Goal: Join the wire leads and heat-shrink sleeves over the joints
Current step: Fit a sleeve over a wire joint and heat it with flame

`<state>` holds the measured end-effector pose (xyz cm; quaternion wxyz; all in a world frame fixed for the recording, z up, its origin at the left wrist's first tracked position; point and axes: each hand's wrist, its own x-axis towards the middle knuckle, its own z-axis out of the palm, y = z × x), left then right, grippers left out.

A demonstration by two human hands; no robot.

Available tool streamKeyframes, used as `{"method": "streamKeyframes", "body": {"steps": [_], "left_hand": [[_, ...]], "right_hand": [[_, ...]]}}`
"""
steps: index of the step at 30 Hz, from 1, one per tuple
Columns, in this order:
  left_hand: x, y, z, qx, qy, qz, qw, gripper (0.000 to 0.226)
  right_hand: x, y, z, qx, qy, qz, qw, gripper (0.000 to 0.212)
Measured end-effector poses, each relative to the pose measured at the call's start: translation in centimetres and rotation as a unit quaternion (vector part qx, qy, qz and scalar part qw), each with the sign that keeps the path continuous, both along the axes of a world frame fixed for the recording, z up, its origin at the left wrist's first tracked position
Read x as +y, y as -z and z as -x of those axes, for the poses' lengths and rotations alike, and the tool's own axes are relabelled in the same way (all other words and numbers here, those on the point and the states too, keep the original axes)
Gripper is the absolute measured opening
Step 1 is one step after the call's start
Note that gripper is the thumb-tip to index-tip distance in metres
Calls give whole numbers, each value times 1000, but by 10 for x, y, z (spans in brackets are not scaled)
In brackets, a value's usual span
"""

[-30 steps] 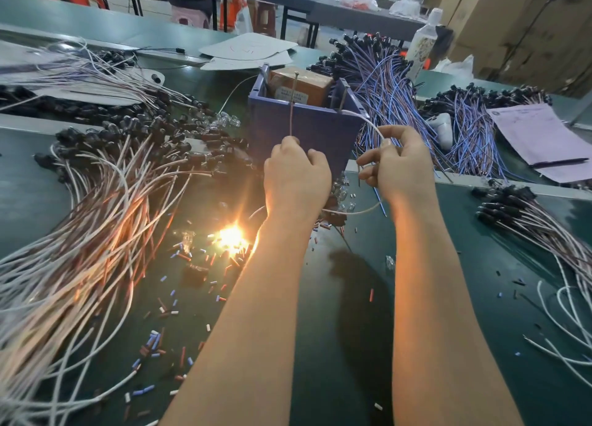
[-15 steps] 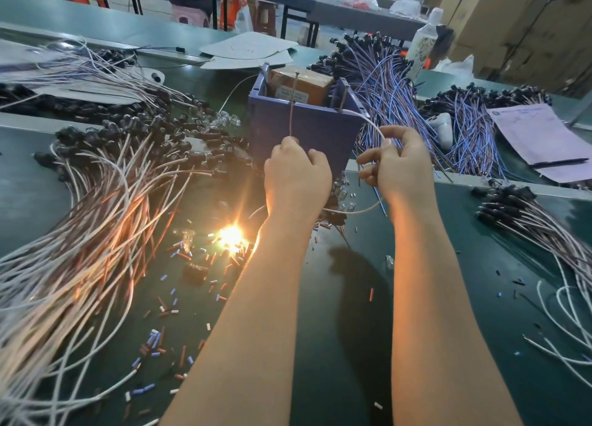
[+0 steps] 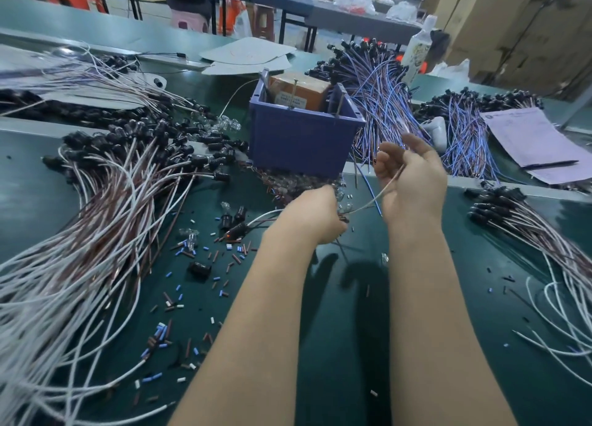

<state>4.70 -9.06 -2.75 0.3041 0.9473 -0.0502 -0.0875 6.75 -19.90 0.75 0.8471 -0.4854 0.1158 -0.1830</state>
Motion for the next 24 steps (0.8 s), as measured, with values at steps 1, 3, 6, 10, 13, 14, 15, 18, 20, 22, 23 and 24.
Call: {"method": "streamKeyframes", "body": {"steps": [1,3,6,10,13,14,15,18,20,22,23,24], "left_hand": [[0,2,2,5,5,-8,1000,32],[1,3,6,11,5,-15,1000,28],[1,2,9,16,-2,-21,1000,25],[-1,-1,13,18,-3,-2,1000,23],[3,-5,19,12,-18,33,999,23],[6,-7,21,1,-34,41,999,23],[9,-7,22,-11,-58,48,997,22],[20,-3,27,3,-124,51,991,21],[22,1,30,45,-121,43,991,22],[21,5,30,77,-113,47,989,22],[20,8,29,90,-116,63,987,25],[19,10,28,102,-122,86,984,28]], "right_hand": [[-3,0,2,10,5,-23,1000,31],[-10,4,6,54,19,70,996,27],[-23,22,13,170,81,418,889,35],[-16,30,34,122,130,631,755,41],[-6,30,41,55,-47,651,756,26],[-2,30,44,61,-109,659,742,23],[1,32,46,76,-160,672,719,21],[9,43,47,122,-220,708,660,21],[13,50,45,137,-192,722,651,19],[18,53,43,149,-164,727,649,17],[20,54,42,156,-158,733,643,18],[22,54,42,161,-151,739,637,19]]}}
